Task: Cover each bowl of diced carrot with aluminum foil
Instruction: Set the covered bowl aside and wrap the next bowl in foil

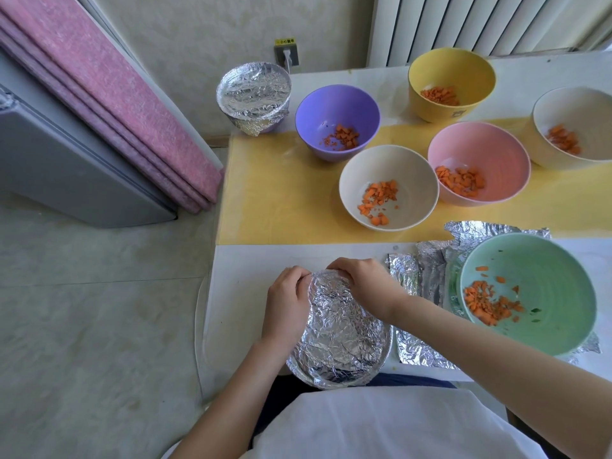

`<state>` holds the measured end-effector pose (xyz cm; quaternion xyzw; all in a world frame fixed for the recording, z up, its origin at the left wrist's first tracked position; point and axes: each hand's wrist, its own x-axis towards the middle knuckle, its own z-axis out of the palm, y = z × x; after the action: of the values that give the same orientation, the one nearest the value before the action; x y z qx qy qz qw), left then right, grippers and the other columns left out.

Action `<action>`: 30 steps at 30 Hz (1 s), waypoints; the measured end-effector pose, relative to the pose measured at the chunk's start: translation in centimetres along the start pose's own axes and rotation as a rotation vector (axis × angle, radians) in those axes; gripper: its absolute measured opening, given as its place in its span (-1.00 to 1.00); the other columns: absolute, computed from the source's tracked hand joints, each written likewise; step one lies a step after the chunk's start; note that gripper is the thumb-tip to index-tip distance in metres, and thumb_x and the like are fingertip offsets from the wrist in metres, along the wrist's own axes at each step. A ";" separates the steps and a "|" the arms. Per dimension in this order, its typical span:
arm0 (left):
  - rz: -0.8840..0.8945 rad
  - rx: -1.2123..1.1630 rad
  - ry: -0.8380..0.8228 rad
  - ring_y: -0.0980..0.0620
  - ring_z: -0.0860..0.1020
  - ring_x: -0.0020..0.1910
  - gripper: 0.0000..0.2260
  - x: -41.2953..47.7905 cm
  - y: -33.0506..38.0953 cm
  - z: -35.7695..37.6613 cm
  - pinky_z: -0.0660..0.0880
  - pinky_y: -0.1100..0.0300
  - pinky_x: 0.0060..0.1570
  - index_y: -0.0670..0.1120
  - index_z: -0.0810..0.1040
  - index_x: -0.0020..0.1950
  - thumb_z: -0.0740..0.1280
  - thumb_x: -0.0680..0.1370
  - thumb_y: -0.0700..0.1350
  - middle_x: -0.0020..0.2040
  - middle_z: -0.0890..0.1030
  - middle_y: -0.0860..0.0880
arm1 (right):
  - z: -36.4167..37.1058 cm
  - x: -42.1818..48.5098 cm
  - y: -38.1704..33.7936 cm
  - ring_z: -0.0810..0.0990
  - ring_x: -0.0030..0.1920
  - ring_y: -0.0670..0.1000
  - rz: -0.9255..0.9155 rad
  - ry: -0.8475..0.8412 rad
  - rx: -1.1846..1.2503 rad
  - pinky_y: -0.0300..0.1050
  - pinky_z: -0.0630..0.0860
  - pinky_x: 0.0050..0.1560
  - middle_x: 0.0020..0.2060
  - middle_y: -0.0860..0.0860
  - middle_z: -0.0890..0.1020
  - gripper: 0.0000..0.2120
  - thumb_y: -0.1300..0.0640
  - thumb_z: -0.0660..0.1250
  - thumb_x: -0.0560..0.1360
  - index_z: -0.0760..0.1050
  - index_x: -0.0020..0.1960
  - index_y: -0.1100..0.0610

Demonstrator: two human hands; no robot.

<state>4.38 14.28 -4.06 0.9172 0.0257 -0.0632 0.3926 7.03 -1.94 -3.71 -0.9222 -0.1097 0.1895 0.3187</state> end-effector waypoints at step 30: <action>-0.046 0.040 0.063 0.04 0.50 -0.34 -0.85 -0.6 -0.1 -0.6 0.27 0.29 -0.33 -0.16 0.56 0.07 0.22 0.60 -0.18 -0.24 0.59 0.01 | -1.4 0.7 -0.3 0.52 0.19 0.10 -0.021 -0.102 0.039 -0.01 0.41 0.19 0.21 0.06 0.56 -0.70 0.14 0.05 0.64 0.42 0.30 0.14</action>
<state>3.79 14.79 -3.62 0.9255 0.0578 -0.0437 0.3717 8.27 -2.25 -2.68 -0.9037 -0.1319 0.2349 0.3328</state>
